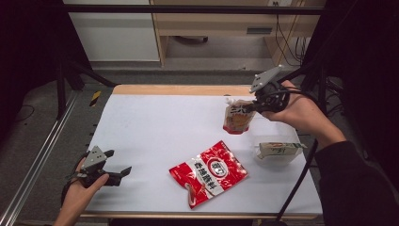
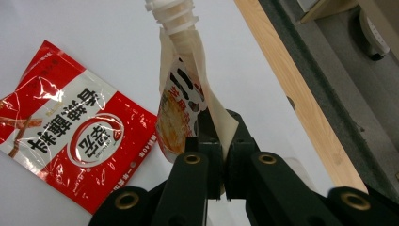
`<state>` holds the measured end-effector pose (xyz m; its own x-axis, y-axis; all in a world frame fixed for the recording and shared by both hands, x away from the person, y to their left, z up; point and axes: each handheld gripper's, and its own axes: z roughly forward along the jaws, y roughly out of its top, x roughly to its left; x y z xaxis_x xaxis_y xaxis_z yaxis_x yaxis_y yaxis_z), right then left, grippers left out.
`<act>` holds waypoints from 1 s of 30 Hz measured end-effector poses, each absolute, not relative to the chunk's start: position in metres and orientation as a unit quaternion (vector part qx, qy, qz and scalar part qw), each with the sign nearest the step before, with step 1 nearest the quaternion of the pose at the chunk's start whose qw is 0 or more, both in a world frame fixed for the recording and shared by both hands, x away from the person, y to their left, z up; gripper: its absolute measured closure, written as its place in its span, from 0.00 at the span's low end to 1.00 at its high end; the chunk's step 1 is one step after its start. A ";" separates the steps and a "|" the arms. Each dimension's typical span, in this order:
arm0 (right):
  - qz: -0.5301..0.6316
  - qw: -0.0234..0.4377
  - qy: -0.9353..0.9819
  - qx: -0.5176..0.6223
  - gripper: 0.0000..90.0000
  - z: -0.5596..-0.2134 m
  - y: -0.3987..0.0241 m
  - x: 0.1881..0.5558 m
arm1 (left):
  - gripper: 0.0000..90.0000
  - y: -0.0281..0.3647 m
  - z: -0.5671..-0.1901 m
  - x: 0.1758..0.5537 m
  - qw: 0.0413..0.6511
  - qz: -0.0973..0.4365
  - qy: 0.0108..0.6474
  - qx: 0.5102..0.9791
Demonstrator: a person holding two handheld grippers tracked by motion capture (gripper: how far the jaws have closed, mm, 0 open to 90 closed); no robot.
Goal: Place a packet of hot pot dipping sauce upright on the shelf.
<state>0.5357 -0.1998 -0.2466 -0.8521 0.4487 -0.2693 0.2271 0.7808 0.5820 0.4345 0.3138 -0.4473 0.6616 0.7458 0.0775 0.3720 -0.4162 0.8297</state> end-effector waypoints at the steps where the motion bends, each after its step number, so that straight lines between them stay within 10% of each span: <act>1: 0.276 0.202 0.921 0.185 0.98 -0.246 -0.204 0.536 | 0.05 0.313 -0.448 0.435 0.411 0.230 0.338 0.815; 30: 0.251 0.222 0.915 0.225 0.98 -0.260 -0.276 0.531 | 0.05 0.312 -0.451 0.430 0.390 0.250 0.327 0.824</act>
<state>0.5307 -0.2761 -0.2601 -0.8000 0.5229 -0.2942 0.2999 0.7731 0.5589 0.4297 0.3124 -0.4512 0.6620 0.7329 0.1568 0.3437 -0.4828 0.8054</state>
